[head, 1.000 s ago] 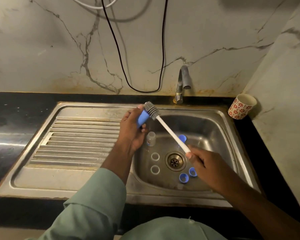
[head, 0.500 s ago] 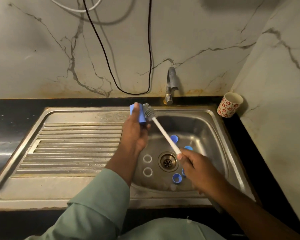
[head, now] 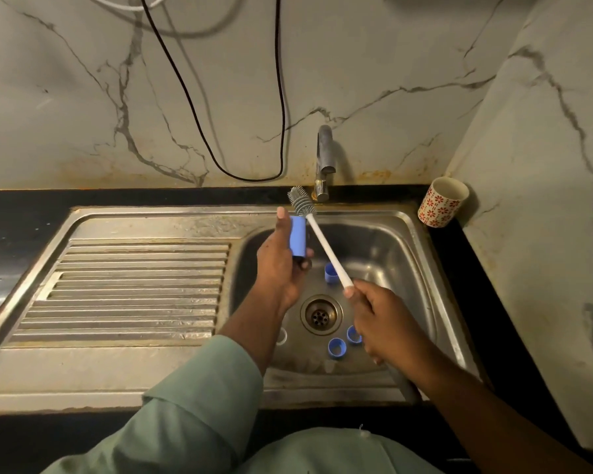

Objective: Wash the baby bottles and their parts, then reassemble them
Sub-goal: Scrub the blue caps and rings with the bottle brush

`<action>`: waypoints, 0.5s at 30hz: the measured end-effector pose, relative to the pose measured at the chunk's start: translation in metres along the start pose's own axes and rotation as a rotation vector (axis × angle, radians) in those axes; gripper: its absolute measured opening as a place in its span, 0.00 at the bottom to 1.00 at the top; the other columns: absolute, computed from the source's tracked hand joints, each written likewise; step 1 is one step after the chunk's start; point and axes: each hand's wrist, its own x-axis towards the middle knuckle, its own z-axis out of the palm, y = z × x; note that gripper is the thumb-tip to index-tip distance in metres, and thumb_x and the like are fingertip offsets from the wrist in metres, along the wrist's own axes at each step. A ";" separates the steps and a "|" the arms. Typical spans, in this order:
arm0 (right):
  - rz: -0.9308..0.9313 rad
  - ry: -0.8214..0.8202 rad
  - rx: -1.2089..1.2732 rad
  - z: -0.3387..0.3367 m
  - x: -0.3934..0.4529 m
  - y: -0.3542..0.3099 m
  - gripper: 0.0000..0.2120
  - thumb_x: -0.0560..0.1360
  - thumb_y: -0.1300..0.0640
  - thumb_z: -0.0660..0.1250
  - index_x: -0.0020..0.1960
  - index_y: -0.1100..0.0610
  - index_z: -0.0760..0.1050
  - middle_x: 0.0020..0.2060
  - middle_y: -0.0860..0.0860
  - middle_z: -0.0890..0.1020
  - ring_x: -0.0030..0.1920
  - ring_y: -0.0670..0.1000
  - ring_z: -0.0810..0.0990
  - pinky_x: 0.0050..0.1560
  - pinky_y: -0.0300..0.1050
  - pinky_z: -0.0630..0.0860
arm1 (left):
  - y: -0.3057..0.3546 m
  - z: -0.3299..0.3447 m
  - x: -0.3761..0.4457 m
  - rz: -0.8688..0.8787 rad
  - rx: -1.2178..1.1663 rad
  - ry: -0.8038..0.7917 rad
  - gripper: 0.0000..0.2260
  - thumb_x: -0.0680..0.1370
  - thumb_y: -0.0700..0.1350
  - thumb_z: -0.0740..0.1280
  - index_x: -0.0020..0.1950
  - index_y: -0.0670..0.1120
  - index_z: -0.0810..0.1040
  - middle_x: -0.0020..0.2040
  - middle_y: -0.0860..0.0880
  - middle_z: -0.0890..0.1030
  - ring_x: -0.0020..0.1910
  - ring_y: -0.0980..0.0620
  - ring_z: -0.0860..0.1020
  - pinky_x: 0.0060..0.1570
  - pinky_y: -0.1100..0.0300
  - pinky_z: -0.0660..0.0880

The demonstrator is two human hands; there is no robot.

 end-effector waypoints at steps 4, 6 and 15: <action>-0.043 -0.031 0.010 -0.014 -0.018 0.014 0.09 0.82 0.51 0.58 0.49 0.50 0.76 0.22 0.45 0.70 0.19 0.42 0.66 0.22 0.34 0.62 | 0.005 -0.013 0.005 0.058 0.070 -0.049 0.26 0.66 0.58 0.77 0.60 0.47 0.81 0.57 0.43 0.83 0.45 0.49 0.82 0.43 0.55 0.78; -0.017 -0.031 0.028 -0.027 -0.018 0.020 0.09 0.82 0.51 0.58 0.52 0.50 0.77 0.21 0.43 0.71 0.18 0.42 0.67 0.20 0.33 0.62 | 0.000 -0.013 0.003 0.046 0.210 -0.139 0.21 0.65 0.57 0.78 0.54 0.50 0.84 0.54 0.46 0.85 0.46 0.50 0.83 0.42 0.56 0.78; 0.070 -0.041 0.046 -0.053 -0.009 0.058 0.09 0.81 0.50 0.59 0.53 0.45 0.78 0.22 0.46 0.69 0.19 0.44 0.66 0.20 0.36 0.64 | -0.021 0.005 0.001 0.096 0.193 -0.196 0.18 0.70 0.50 0.75 0.54 0.44 0.76 0.47 0.48 0.85 0.39 0.53 0.81 0.33 0.62 0.76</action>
